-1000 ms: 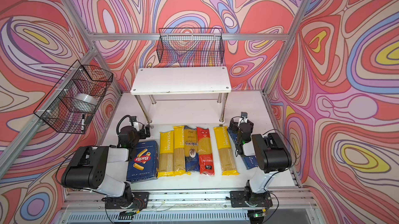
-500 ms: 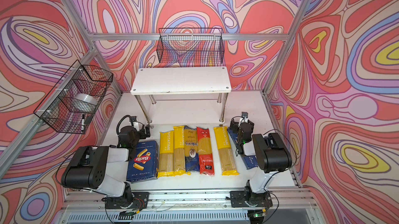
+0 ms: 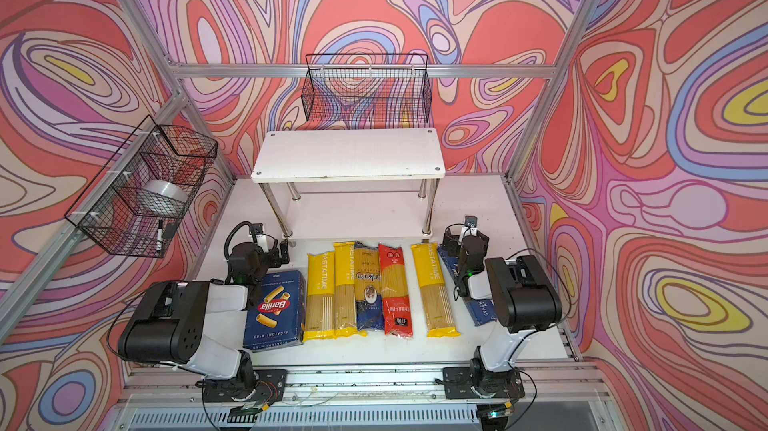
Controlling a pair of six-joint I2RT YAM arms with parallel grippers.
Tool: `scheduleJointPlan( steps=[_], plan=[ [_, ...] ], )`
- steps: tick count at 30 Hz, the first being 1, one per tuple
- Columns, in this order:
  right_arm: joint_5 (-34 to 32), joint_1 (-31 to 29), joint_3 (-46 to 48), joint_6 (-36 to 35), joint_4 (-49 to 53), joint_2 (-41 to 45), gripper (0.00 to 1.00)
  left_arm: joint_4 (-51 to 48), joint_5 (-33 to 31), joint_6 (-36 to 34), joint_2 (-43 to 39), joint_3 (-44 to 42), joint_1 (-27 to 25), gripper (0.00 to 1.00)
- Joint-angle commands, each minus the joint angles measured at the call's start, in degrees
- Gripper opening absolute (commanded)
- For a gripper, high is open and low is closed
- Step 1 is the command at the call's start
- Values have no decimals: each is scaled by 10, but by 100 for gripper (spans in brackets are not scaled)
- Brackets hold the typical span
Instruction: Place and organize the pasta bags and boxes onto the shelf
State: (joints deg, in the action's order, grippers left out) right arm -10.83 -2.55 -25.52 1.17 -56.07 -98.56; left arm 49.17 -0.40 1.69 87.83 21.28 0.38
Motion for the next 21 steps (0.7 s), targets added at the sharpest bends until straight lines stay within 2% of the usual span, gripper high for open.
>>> scheduleJointPlan(
  steps=[1, 3, 5, 8, 9, 11, 13, 16, 19, 21],
  plan=[
    [4, 3, -6, -1, -6, 5, 98, 13, 11, -6, 1, 3, -1, 100],
    [5, 2, -7, -6, 22, 37, 96, -31, 19, -11, -18, 19, -1, 100],
    [-4, 0, -18, 4, 105, 95, 97, -81, 13, -10, -56, 27, -1, 100],
    [-2, 1, -55, 66, 289, 209, 97, -115, 6, -1, -112, 18, -3, 100],
    [2, 1, -79, 101, 381, 245, 96, -143, 7, 5, -133, 22, -4, 100],
    [30, 0, -127, 161, 534, 285, 92, -222, 25, 43, -175, 41, -4, 100],
    [72, -8, -159, 202, 644, 309, 87, -283, 67, 85, -207, 61, -7, 100],
    [67, -68, -171, 228, 741, 359, 86, -330, 151, 114, -240, 68, -28, 100],
    [2, -162, -180, 255, 817, 404, 87, -394, 142, 91, -283, 67, -78, 100],
    [-24, -208, -179, 284, 859, 421, 87, -400, 152, 97, -316, 50, -101, 100]
  ],
)
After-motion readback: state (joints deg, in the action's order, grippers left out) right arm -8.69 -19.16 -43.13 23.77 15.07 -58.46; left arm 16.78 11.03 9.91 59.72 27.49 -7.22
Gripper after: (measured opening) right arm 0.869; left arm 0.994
